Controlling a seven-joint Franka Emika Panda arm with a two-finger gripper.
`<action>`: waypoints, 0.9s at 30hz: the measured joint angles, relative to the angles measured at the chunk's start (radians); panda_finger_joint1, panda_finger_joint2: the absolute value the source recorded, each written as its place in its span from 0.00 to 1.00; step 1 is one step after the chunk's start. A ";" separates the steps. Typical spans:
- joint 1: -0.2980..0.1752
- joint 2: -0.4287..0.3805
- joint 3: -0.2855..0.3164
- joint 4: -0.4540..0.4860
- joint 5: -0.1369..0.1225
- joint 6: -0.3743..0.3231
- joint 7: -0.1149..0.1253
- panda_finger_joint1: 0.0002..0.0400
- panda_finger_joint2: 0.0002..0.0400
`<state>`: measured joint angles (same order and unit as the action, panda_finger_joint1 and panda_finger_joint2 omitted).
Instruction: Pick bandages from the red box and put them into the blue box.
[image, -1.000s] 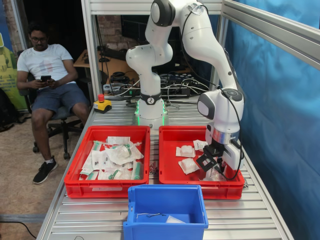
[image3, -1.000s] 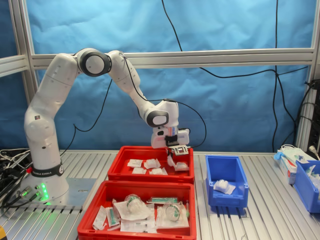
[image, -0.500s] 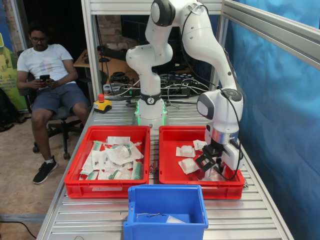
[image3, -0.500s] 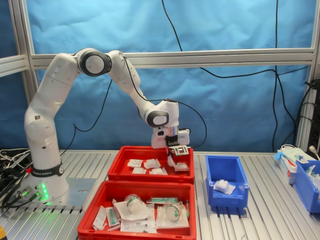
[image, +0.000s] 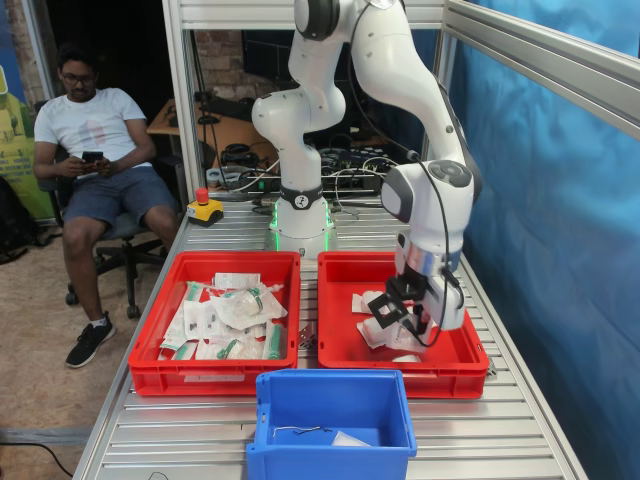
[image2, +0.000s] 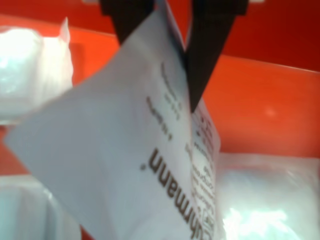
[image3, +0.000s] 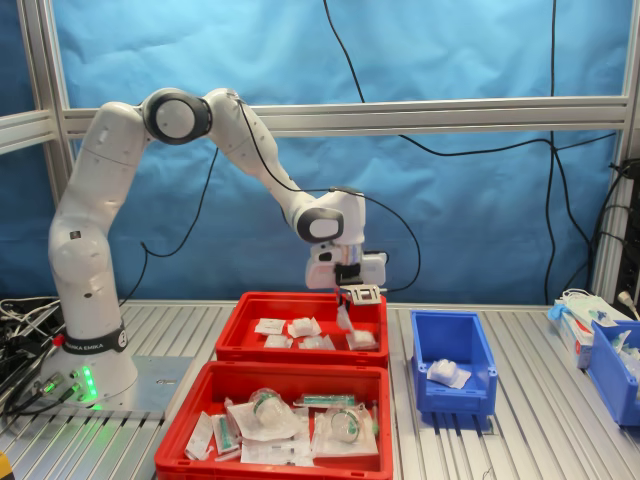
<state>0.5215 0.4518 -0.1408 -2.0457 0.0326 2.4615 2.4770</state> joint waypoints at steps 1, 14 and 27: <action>0.000 -0.009 -0.007 0.000 0.000 -0.008 0.000 0.10 0.10; 0.000 -0.147 -0.129 0.027 0.000 -0.147 0.000 0.10 0.10; 0.000 -0.174 -0.266 0.181 0.000 -0.274 0.000 0.10 0.10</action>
<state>0.5215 0.2779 -0.4069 -1.8648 0.0326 2.1873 2.4770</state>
